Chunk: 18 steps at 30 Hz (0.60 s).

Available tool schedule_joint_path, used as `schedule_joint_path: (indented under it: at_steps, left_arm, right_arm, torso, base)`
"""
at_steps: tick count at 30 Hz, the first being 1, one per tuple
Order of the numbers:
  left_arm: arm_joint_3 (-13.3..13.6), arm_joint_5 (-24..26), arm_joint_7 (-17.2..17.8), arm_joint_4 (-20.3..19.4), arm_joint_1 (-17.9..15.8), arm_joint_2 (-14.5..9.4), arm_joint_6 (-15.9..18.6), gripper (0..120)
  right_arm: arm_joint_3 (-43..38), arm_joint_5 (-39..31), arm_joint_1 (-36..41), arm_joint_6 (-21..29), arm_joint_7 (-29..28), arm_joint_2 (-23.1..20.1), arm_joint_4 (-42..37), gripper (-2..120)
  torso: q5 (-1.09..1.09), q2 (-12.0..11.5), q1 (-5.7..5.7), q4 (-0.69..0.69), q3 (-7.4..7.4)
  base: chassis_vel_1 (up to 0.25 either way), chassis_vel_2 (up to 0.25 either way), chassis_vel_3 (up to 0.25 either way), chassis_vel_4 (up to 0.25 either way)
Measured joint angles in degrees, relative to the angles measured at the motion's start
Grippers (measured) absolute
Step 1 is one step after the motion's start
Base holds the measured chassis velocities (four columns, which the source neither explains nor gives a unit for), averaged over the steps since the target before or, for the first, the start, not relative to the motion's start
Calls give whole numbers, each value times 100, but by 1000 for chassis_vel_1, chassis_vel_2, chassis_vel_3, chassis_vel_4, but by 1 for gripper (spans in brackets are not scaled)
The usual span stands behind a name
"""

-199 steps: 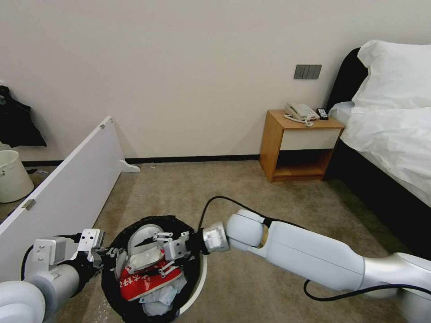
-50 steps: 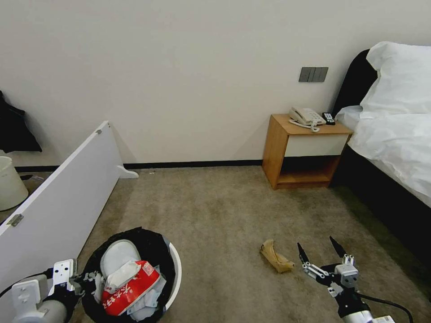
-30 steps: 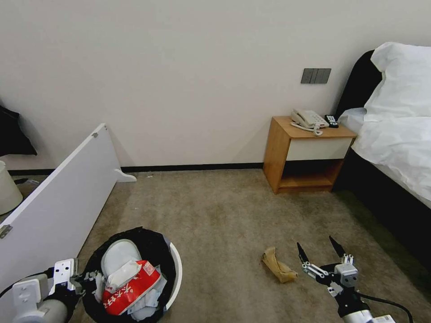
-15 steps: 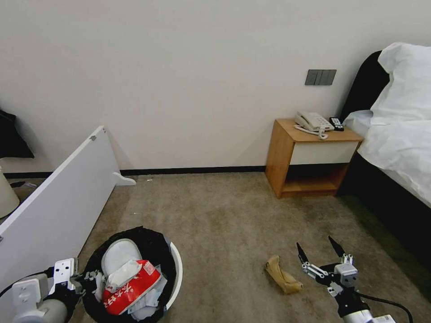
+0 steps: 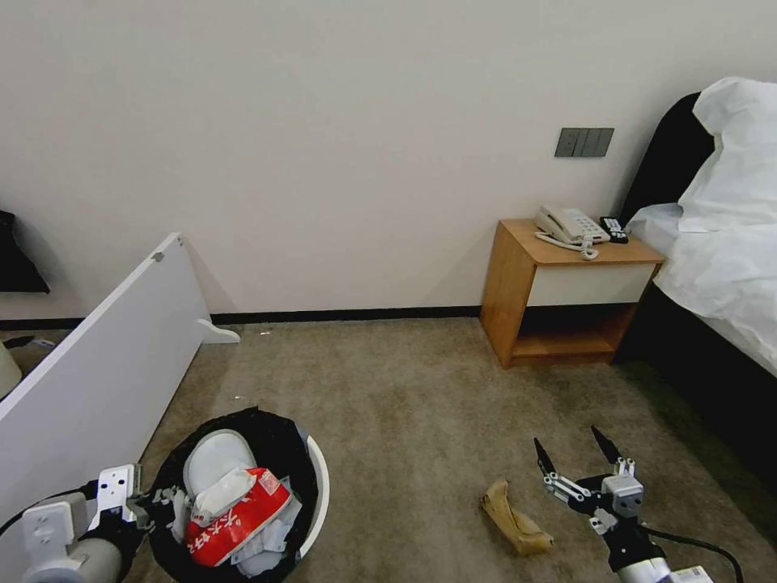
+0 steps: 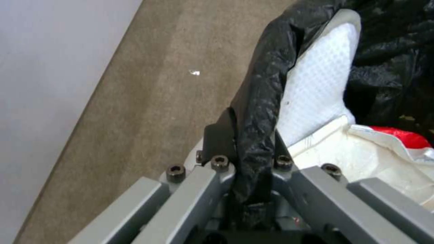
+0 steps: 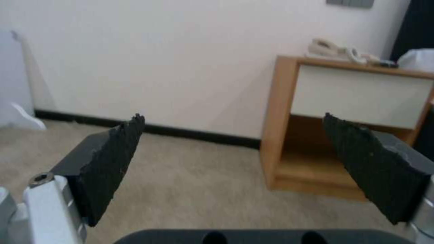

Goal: Pick up the trash bin, then pick up the garbage from the floor and place it into the trash bin.

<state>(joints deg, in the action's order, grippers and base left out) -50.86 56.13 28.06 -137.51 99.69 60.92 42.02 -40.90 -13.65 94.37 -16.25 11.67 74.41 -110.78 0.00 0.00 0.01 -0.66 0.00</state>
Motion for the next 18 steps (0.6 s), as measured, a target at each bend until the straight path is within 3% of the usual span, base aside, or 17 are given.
schedule_joint_path:
  at_steps: [4, 6, 7, 11, 12, 14, 18]
  left_arm:
    - [-15, 20, 1, 5, -6, -17, 1, 1]
    - [-19, 30, 2, 13, -10, -23, 2, 1]
    - [-19, 30, 2, 13, -10, -23, 2, 1]
    - [-33, 47, -1, 14, -22, -52, 3, 1]
    - [-33, 47, -1, 14, -22, -52, 3, 1]
    - [-46, 86, 3, 2, -36, -80, 6, 1]
    - [-46, 101, 4, -11, -37, -91, 8, 1]
  right_arm:
    - [64, -4, 86, 98, -185, -288, 92, 100]
    - [109, -17, 167, 249, -268, -756, 261, 100]
    - [109, -17, 167, 249, -268, -756, 261, 100]
    - [209, -80, 243, 819, -442, -1417, 400, 100]
    - [209, -80, 243, 819, -442, -1417, 400, 100]
    - [275, -87, 187, 1283, -504, -1621, 486, 100]
    - [330, -84, 83, 1526, -482, -1709, 623, 100]
  torso:
    - [0, 0, 0, 1, 0]
    - [0, 0, 0, 2, 0]
    - [0, 0, 0, 2, 0]
    - [0, 0, 0, 1, 0]
    - [0, 0, 0, 1, 0]
    - [0, 0, 0, 1, 0]
    - [1, 0, 0, 1, 0]
  base:
    - [-5, 8, 8, -16]
    - [0, 0, 0, 0]
    - [0, 0, 0, 0]
    - [0, 0, 0, 0]
    - [0, 0, 0, 0]
    - [0, 0, 0, 0]
    - [0, 0, 0, 0]
